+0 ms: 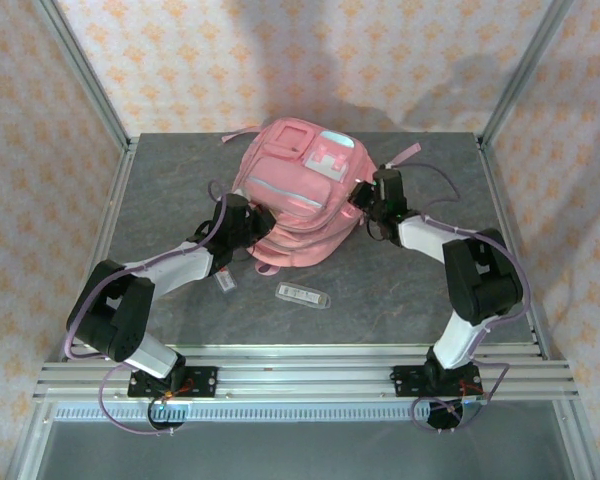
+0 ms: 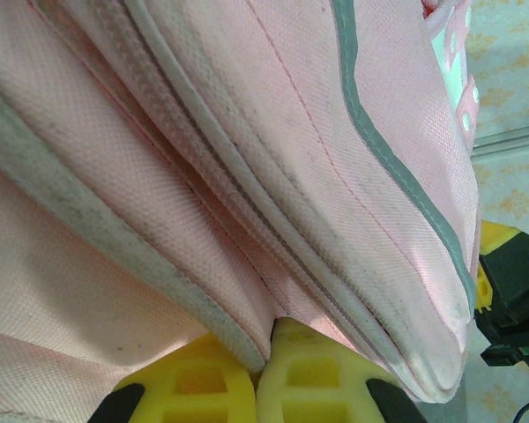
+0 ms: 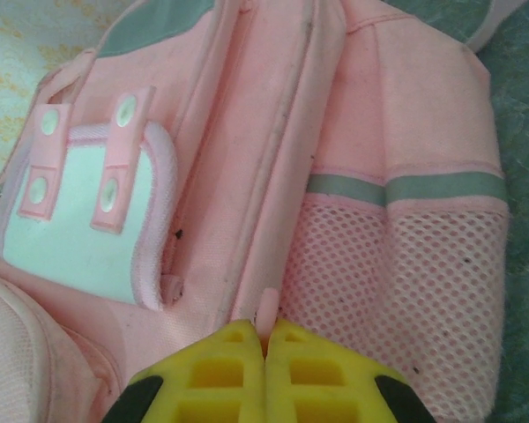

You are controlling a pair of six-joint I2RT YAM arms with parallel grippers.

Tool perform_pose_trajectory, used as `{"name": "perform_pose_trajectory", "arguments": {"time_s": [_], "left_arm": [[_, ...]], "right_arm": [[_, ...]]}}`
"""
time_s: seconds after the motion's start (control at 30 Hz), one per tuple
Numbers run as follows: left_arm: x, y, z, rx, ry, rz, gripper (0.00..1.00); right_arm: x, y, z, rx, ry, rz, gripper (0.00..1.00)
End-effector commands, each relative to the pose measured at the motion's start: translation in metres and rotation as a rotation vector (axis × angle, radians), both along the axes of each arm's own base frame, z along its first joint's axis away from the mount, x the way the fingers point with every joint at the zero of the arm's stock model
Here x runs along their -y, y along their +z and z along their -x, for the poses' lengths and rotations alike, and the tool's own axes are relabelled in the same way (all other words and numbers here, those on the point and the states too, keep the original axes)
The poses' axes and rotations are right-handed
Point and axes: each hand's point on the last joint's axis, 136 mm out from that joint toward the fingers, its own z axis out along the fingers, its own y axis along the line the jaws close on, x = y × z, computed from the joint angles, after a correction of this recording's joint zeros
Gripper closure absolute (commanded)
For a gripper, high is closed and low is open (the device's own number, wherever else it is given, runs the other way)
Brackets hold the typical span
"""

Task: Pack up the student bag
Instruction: Zip the student bag at the top-center of the table, then move the student bag to the top-center of the table.

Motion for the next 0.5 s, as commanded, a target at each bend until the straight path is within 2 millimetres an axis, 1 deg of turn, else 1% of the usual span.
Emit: {"name": "perform_pose_trajectory", "arguments": {"time_s": [0.0, 0.03, 0.1, 0.17, 0.23, 0.3, 0.37, 0.4, 0.47], "left_arm": [[-0.013, -0.002, -0.009, 0.002, -0.006, -0.119, 1.0], [-0.011, -0.003, -0.012, -0.003, -0.02, -0.138, 1.0], [-0.005, -0.003, -0.016, -0.003, -0.057, -0.146, 1.0], [0.002, -0.003, -0.019, 0.001, -0.091, -0.148, 1.0], [0.002, -0.006, -0.022, -0.008, -0.105, -0.181, 1.0], [-0.004, -0.006, -0.025, -0.005, -0.095, -0.227, 1.0], [-0.015, -0.005, -0.03, -0.003, -0.076, -0.267, 1.0], [-0.023, -0.003, -0.034, -0.004, -0.062, -0.286, 1.0], [-0.039, 0.0, -0.041, -0.002, -0.028, -0.331, 1.0]], "right_arm": [[0.075, 0.02, 0.003, 0.097, -0.278, 0.082, 1.0], [0.082, 0.022, 0.008, 0.105, -0.304, 0.099, 1.0], [0.089, 0.02, 0.015, 0.103, -0.322, 0.125, 1.0], [0.092, 0.019, 0.019, 0.094, -0.328, 0.138, 1.0], [0.092, 0.017, 0.023, 0.087, -0.324, 0.131, 1.0], [0.089, 0.014, 0.028, 0.08, -0.313, 0.109, 1.0], [0.082, 0.013, 0.034, 0.075, -0.279, 0.078, 1.0], [0.076, 0.013, 0.036, 0.075, -0.25, 0.066, 1.0], [0.059, 0.025, 0.039, 0.115, -0.161, 0.038, 1.0]]}}
